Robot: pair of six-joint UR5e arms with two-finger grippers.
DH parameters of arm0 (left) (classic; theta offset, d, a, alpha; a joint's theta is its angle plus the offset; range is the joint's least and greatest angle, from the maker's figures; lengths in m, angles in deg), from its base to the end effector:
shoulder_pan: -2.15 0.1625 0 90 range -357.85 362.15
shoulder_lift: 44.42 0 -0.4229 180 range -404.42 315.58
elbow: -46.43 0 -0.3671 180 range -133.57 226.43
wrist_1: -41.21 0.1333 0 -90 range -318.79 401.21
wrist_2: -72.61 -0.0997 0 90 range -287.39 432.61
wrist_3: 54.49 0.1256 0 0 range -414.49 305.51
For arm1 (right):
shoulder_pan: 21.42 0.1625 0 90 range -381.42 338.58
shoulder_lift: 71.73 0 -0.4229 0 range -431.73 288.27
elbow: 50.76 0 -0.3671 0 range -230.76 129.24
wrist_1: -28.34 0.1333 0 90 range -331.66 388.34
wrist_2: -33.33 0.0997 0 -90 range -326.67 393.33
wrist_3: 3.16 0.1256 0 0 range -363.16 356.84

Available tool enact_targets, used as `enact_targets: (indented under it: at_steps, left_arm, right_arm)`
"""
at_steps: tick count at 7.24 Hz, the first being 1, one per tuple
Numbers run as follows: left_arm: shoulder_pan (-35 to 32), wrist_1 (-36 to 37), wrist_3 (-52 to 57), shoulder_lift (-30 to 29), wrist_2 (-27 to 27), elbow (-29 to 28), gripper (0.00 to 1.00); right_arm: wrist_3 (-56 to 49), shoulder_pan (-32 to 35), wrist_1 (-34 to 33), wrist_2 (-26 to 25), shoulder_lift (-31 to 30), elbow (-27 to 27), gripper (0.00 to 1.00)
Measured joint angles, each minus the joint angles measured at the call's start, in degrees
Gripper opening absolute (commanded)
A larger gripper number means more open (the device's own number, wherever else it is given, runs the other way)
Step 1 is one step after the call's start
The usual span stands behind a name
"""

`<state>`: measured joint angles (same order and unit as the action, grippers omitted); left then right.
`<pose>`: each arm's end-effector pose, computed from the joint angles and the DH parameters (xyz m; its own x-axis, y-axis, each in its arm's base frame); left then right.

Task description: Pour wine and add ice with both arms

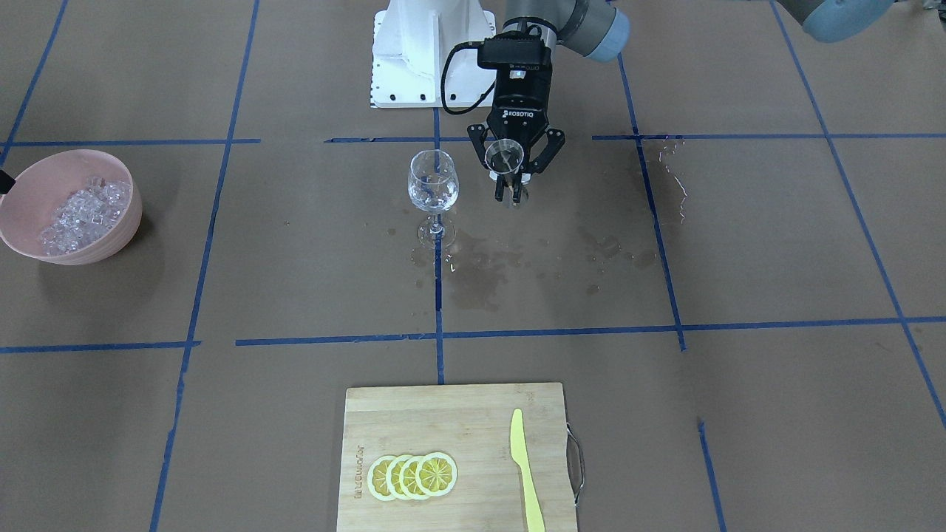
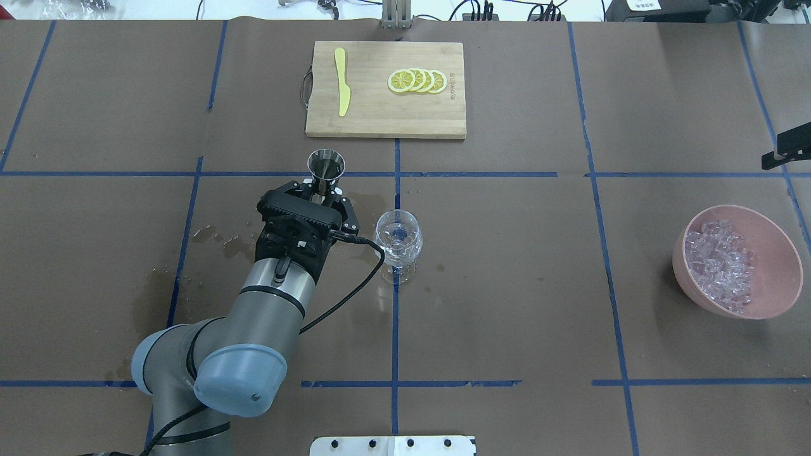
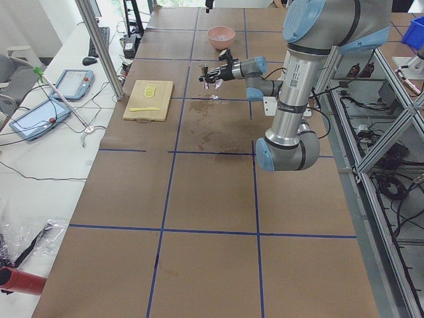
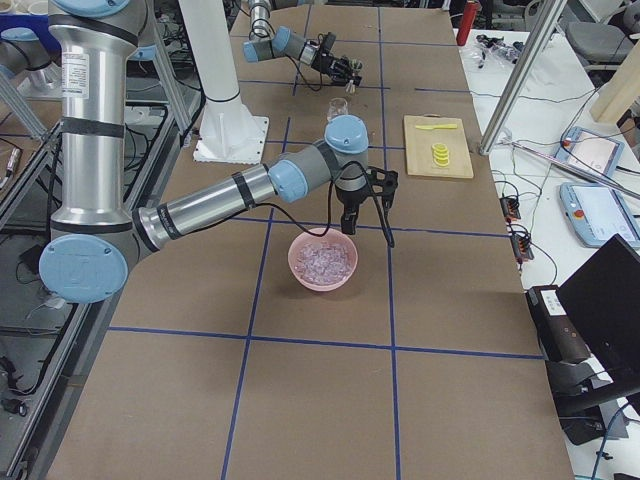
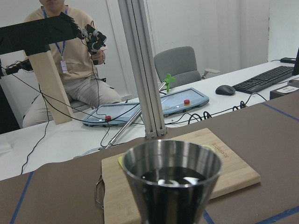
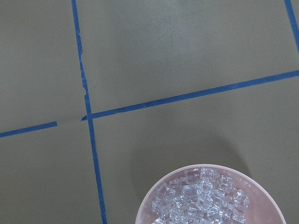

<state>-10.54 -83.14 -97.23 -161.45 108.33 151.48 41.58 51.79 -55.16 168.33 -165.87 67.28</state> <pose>0.4940 -0.3524 0.2135 0.8150 0.2560 -0.5198 0.4415 0.3067 0.8432 -0.0834 -0.4303 0.4617 0.5828 0.1928 0.7894 -0.2268 0.9714 -0.0699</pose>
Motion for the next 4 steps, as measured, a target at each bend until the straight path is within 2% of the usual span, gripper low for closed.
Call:
enact_targets:
  at_steps: [4]
  left_arm:
    - [0.4, -1.5, 9.1, -2.0, -0.2, -0.7, 0.00]
  right_arm:
    - [-0.1, 0.0, 0.0, 0.0, 0.0, -0.1, 1.00]
